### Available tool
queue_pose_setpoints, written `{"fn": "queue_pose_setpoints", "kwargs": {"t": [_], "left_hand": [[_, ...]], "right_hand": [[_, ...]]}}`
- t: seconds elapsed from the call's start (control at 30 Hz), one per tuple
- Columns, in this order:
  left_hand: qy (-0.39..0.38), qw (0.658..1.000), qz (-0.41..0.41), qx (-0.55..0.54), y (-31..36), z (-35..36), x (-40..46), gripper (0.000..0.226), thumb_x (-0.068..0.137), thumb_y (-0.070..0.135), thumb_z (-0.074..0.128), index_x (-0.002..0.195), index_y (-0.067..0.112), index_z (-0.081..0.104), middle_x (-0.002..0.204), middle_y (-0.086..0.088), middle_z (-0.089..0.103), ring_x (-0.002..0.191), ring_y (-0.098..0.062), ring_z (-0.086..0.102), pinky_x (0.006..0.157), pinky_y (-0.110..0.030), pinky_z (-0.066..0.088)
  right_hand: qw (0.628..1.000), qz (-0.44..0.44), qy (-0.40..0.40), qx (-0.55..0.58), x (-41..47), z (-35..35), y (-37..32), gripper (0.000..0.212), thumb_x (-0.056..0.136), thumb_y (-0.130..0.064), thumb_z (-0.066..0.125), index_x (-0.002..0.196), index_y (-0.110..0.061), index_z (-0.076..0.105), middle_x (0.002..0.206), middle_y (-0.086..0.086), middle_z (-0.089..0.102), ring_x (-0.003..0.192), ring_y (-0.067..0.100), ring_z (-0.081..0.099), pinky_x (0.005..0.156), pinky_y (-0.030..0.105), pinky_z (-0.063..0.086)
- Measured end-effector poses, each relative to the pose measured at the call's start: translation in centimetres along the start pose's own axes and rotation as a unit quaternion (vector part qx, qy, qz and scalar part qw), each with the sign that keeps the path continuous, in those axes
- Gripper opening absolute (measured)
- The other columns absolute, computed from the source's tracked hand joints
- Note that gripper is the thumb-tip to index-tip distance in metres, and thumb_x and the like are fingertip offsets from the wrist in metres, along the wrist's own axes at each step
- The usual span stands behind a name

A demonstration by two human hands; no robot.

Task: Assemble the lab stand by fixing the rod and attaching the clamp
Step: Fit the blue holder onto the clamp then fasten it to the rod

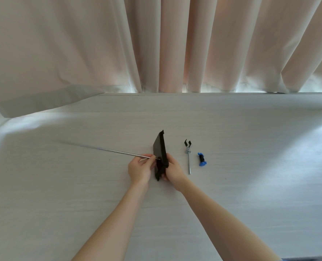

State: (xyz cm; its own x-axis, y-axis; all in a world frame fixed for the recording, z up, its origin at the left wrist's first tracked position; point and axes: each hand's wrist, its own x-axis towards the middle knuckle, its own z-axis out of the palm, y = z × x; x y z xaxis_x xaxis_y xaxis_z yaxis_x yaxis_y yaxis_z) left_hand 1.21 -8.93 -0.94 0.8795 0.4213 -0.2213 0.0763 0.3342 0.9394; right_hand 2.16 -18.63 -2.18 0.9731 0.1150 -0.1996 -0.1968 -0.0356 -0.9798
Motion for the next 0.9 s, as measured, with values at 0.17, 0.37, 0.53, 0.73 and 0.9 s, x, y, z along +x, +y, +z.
{"fn": "queue_pose_setpoints", "kwargs": {"t": [0.17, 0.37, 0.53, 0.73, 0.9], "left_hand": [[-0.018, 0.981, 0.090, 0.170, 0.5, 0.8, 0.7, 0.021, 0.074, -0.002, 0.069, 0.066, 0.017, 0.063, 0.062, -0.006, 0.066, 0.061, -0.020, 0.066, 0.072, -0.034, 0.056], [-0.045, 0.931, 0.153, 0.329, 1.0, 1.6, 1.3, 0.009, 0.077, 0.006, 0.068, 0.076, 0.016, 0.066, 0.067, -0.003, 0.068, 0.068, -0.020, 0.066, 0.070, -0.030, 0.051], [-0.055, 0.899, 0.183, 0.395, 1.1, 1.6, 1.7, 0.009, 0.078, 0.007, 0.065, 0.076, 0.016, 0.067, 0.064, 0.005, 0.062, 0.065, -0.011, 0.059, 0.057, -0.015, 0.036], [-0.064, 0.883, 0.203, 0.417, 0.5, 1.6, 2.1, 0.006, 0.077, 0.008, 0.067, 0.076, 0.014, 0.068, 0.065, 0.002, 0.065, 0.069, -0.015, 0.063, 0.065, -0.024, 0.042], [-0.057, 0.889, 0.204, 0.406, 0.4, 1.8, 2.4, 0.006, 0.075, 0.009, 0.069, 0.072, 0.014, 0.068, 0.058, 0.006, 0.061, 0.064, -0.013, 0.062, 0.058, -0.019, 0.038]], "right_hand": [[0.995, 0.021, 0.013, 0.101, -0.4, -2.1, -0.5, 0.025, 0.098, -0.024, 0.035, 0.105, -0.012, 0.056, 0.080, 0.011, 0.063, 0.058, 0.022, 0.059, 0.050, 0.027, 0.051], [0.986, -0.070, 0.088, -0.120, -0.8, -2.5, 1.3, 0.037, 0.095, -0.021, 0.047, 0.132, -0.021, 0.045, 0.090, -0.002, 0.056, 0.067, 0.015, 0.059, 0.072, 0.034, 0.054], [0.942, -0.129, 0.065, -0.301, -0.5, -2.1, 1.9, 0.045, 0.095, -0.012, 0.044, 0.139, -0.012, 0.039, 0.123, 0.008, 0.051, 0.110, 0.023, 0.050, 0.094, 0.022, 0.037], [0.909, -0.124, 0.052, -0.395, 0.3, -2.0, 2.0, 0.046, 0.097, -0.013, 0.038, 0.143, -0.008, 0.032, 0.143, 0.008, 0.040, 0.129, 0.025, 0.031, 0.106, 0.023, 0.023], [0.894, -0.125, 0.034, -0.429, 0.8, -2.3, 2.1, 0.048, 0.097, -0.011, 0.033, 0.145, -0.009, 0.027, 0.149, 0.004, 0.035, 0.129, 0.026, 0.029, 0.106, 0.023, 0.021]]}}
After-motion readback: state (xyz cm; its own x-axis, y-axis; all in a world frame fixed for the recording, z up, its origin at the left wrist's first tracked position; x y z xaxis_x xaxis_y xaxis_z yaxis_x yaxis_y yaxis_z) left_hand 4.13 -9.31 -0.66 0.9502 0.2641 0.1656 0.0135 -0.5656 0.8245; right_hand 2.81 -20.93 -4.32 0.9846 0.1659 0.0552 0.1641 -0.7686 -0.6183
